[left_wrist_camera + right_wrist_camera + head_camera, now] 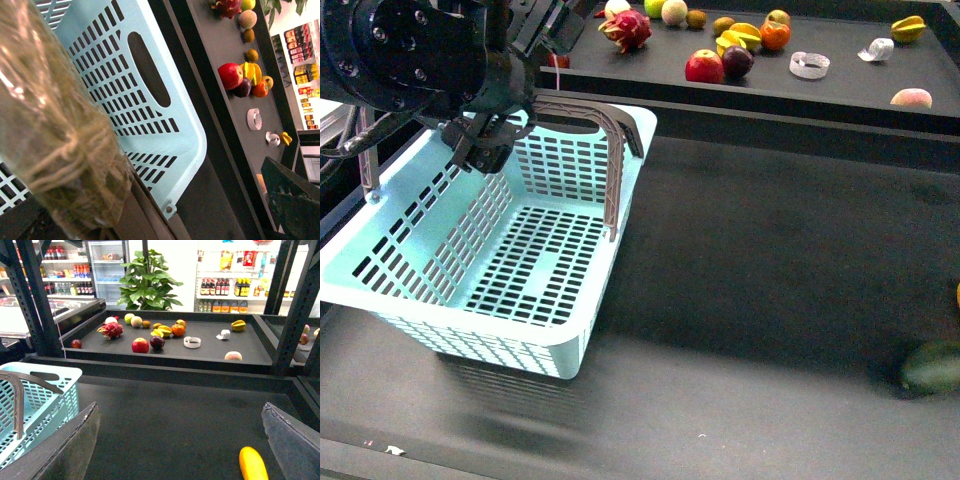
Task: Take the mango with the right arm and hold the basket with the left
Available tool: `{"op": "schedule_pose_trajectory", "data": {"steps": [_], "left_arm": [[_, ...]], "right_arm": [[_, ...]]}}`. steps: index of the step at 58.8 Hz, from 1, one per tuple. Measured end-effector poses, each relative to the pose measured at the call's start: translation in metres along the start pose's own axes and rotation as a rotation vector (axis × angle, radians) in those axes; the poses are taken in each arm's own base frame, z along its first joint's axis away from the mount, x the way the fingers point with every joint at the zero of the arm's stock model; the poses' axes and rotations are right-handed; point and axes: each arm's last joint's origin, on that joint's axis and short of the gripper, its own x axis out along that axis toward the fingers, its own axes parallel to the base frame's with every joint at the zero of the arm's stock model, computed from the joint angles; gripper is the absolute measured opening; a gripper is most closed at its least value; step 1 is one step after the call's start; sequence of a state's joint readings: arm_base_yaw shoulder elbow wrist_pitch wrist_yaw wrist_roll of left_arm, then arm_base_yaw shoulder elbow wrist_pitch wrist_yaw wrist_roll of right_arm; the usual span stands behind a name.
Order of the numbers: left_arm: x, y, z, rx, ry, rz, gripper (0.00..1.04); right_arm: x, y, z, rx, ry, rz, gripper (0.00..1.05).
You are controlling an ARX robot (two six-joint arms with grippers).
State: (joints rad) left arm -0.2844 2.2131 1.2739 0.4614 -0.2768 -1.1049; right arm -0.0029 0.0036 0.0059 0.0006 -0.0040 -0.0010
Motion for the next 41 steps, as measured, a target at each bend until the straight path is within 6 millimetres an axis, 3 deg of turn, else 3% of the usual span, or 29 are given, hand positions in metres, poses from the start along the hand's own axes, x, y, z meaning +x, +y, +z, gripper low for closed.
{"op": "schedule_pose_trajectory", "data": {"steps": [6,10,16,22,31,41], "left_arm": [[0.006,-0.001,-0.004,-0.002,0.008,0.003,0.95],[0.007,-0.002,-0.004,-0.010,0.009,0.001,0.75],[0.007,-0.002,-0.004,-0.012,0.016,-0.008,0.55],[0.007,0.003,-0.006,-0.011,0.025,0.002,0.29],[0.004,0.006,-0.005,-0.040,0.042,0.005,0.07],[-0.009,0.008,-0.001,0.079,0.043,0.011,0.05]], "right_arm": [[0.000,0.000,0.000,0.000,0.000,0.000,0.96],[0.000,0.000,0.000,0.000,0.000,0.000,0.96],[0.000,0.000,0.000,0.000,0.000,0.000,0.96],[0.000,0.000,0.000,0.000,0.000,0.000,0.96],[0.000,0.000,0.000,0.000,0.000,0.000,0.96],[0.000,0.000,0.000,0.000,0.000,0.000,0.96]]}}
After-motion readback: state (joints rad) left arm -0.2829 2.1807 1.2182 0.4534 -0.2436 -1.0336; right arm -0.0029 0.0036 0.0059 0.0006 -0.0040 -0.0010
